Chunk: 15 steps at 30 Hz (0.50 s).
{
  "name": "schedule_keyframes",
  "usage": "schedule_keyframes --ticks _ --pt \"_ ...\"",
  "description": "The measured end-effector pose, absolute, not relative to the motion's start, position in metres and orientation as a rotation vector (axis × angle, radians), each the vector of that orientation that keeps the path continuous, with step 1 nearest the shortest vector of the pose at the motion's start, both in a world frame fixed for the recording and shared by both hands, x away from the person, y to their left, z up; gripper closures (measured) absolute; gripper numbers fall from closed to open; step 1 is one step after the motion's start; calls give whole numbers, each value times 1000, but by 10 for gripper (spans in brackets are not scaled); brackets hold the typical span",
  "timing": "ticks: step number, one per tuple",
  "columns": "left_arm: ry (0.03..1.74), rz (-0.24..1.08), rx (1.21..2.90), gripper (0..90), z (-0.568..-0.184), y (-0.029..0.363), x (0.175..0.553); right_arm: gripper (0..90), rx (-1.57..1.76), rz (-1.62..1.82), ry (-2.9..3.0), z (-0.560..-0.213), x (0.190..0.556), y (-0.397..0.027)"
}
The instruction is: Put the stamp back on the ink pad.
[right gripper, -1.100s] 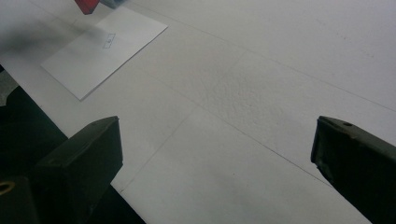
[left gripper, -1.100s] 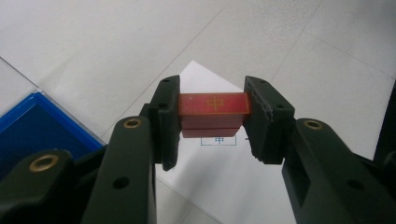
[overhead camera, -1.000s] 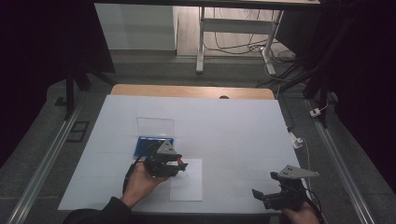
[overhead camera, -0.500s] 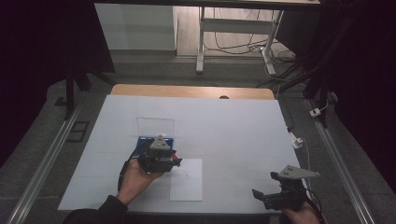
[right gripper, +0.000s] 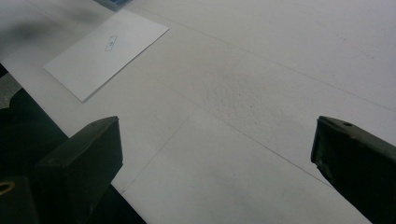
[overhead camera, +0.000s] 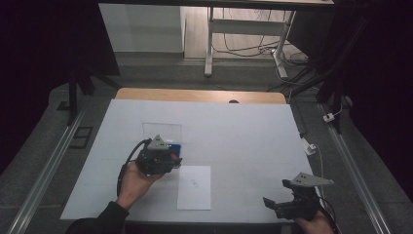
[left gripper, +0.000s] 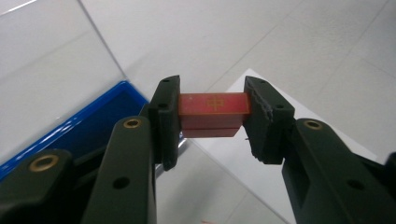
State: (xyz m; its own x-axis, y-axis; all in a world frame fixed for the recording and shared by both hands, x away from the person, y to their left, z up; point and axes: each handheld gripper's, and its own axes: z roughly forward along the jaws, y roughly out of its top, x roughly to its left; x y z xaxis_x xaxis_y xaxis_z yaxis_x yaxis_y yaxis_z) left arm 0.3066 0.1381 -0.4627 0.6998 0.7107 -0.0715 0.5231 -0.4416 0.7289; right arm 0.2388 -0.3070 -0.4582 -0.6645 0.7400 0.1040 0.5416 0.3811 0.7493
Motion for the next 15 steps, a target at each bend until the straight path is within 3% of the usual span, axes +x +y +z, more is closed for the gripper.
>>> schedule_keyframes --ticks 15 --pt "999 360 2115 584 -461 154 318 10 1147 1163 2391 -458 239 -308"
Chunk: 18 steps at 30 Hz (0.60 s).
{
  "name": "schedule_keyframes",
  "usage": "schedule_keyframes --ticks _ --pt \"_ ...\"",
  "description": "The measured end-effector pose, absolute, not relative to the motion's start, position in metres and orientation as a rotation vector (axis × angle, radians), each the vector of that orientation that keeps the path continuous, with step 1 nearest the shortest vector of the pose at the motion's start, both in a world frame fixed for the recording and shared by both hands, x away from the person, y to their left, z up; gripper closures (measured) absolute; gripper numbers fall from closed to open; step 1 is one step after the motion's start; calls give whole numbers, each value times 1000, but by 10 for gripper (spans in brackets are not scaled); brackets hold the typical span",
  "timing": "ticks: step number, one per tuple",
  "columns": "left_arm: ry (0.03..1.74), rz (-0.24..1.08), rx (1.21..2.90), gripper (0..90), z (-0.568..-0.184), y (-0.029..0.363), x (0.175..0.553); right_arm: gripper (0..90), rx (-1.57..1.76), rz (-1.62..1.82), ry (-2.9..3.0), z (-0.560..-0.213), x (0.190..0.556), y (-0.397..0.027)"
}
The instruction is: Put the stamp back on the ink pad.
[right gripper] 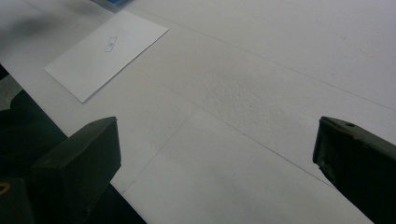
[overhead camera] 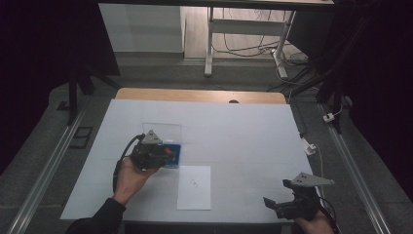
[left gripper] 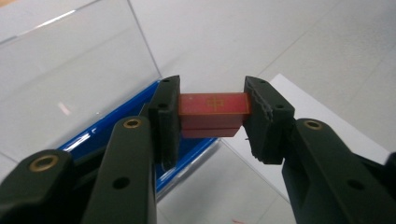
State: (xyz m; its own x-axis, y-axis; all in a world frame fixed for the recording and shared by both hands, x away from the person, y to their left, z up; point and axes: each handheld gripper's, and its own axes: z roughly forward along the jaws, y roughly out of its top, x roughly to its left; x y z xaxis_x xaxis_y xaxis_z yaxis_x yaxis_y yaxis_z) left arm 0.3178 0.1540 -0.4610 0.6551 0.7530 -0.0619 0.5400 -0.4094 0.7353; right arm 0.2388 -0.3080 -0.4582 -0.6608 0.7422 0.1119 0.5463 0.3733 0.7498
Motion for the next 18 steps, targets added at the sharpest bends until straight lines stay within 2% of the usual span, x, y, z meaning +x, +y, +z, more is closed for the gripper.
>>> schedule_keyframes --ticks 18 --pt "1071 407 2073 584 -464 172 333 0 1165 1172 2383 -458 240 -309"
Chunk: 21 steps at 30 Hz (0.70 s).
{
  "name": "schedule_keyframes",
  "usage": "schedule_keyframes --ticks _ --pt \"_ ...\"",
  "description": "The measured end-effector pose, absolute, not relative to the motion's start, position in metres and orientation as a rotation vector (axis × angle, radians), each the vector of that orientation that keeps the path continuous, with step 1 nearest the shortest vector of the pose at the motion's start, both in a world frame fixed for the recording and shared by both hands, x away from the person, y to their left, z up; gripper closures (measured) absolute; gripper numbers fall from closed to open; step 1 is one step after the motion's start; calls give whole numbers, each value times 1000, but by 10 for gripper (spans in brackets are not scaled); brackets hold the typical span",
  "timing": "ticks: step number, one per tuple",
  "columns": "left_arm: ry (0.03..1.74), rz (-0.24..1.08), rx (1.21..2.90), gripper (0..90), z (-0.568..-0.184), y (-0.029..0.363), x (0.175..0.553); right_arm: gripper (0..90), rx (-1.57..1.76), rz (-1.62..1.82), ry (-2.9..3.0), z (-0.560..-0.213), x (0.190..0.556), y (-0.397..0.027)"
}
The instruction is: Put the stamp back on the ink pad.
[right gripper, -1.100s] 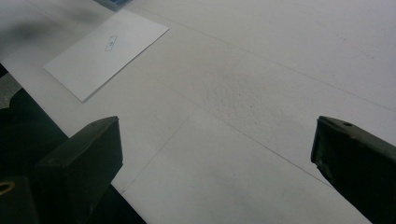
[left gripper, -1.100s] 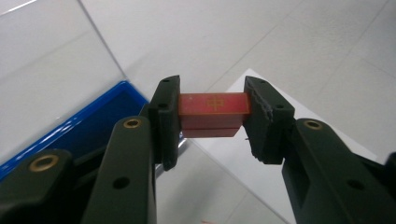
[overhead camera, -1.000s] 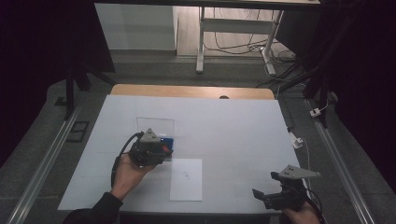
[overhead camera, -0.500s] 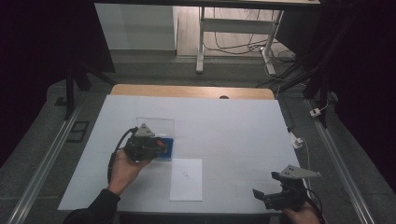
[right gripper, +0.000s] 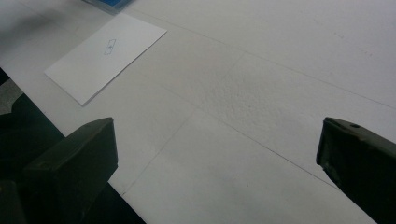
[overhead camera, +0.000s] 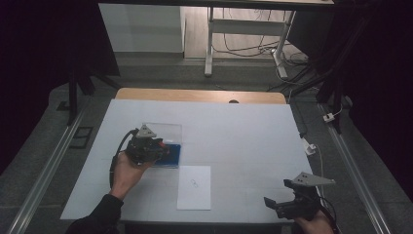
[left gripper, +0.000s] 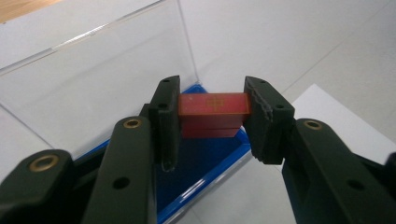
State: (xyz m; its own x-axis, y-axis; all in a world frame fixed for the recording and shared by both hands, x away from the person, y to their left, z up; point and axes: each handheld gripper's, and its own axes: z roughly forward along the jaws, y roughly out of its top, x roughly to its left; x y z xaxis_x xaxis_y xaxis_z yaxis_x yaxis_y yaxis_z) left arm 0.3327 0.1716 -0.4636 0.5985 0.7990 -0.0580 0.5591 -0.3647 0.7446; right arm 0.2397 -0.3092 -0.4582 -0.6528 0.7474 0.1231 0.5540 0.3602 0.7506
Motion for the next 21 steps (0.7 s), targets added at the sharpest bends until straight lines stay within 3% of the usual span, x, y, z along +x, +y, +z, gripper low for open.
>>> schedule_keyframes --ticks 21 --pt "1159 431 2088 584 -483 181 350 0 1164 1152 2392 -459 240 -308"
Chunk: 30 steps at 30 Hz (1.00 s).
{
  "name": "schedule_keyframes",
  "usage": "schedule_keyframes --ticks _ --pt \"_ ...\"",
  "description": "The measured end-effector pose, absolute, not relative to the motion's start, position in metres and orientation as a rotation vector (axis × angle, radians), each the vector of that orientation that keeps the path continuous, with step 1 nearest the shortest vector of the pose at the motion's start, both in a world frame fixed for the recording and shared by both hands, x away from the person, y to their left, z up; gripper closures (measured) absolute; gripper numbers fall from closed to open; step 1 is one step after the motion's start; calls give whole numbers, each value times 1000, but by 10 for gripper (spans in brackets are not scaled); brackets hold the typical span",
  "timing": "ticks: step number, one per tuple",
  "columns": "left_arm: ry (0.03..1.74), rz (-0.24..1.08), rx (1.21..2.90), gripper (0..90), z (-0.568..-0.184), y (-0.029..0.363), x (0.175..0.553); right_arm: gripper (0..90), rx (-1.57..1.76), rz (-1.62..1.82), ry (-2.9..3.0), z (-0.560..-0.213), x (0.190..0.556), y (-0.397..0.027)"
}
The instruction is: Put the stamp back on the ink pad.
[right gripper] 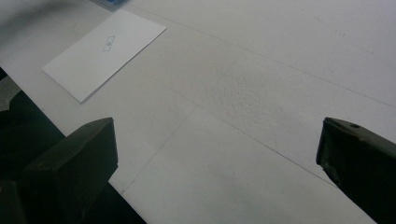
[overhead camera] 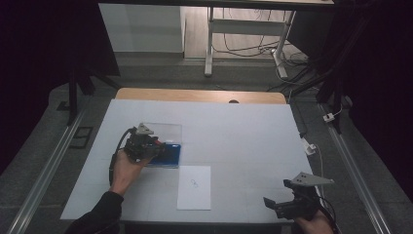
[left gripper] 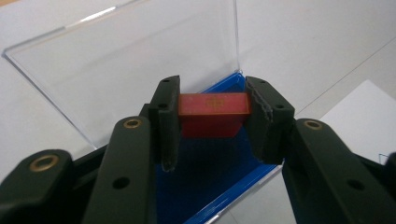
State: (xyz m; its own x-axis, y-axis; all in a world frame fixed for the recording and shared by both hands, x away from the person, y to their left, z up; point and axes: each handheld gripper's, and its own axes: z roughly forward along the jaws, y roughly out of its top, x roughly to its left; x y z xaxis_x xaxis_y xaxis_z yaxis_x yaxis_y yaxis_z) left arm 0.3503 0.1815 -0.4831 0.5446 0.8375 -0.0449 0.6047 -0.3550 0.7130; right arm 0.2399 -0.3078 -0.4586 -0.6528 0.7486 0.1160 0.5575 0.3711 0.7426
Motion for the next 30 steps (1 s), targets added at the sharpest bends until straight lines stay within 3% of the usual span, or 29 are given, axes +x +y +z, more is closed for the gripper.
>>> schedule_keyframes --ticks 30 --pt "1216 399 2162 579 -500 176 357 0 1140 1136 2410 -459 239 -306"
